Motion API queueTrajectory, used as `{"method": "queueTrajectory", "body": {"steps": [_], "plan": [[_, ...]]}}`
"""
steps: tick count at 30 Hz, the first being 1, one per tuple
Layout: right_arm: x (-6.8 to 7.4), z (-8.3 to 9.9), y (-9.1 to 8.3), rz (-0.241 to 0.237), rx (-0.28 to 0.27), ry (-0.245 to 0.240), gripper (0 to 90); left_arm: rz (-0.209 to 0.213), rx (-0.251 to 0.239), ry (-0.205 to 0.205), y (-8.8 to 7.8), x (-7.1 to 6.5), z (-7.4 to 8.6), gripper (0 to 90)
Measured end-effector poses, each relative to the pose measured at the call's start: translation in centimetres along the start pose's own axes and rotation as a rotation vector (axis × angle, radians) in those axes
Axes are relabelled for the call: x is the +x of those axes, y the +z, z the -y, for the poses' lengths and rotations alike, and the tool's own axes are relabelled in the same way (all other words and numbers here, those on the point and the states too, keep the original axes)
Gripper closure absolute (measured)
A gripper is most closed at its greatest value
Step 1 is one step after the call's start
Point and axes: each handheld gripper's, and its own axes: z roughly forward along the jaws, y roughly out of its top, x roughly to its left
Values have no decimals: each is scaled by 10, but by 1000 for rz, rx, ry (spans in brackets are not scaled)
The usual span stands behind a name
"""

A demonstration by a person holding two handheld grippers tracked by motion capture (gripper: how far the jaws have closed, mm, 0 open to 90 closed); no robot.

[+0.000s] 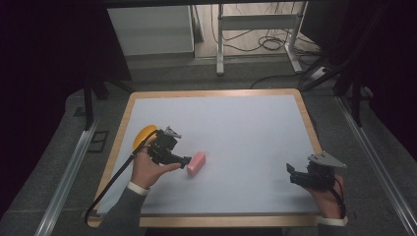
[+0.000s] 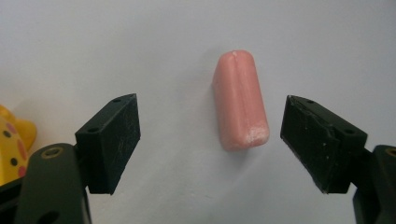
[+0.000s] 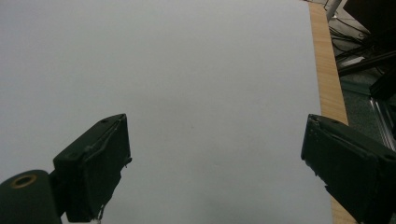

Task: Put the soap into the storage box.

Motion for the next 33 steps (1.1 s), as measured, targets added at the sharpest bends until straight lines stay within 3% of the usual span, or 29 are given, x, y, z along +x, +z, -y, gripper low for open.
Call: {"method": "queueTrajectory", "body": {"steps": [9, 18, 26, 33], "plan": [[-1, 1, 1, 4, 4, 0, 78, 20, 27, 8, 16, -9, -4, 211], [-1, 1, 2, 8, 11, 1, 78, 41, 62, -11, 38, -15, -6, 218], [-2, 2, 2, 13, 13, 0, 78, 20, 88, 6, 51, -23, -13, 222], [-2, 2, 2, 14, 12, 1, 78, 20, 110, -4, 61, -24, -13, 265]]}}
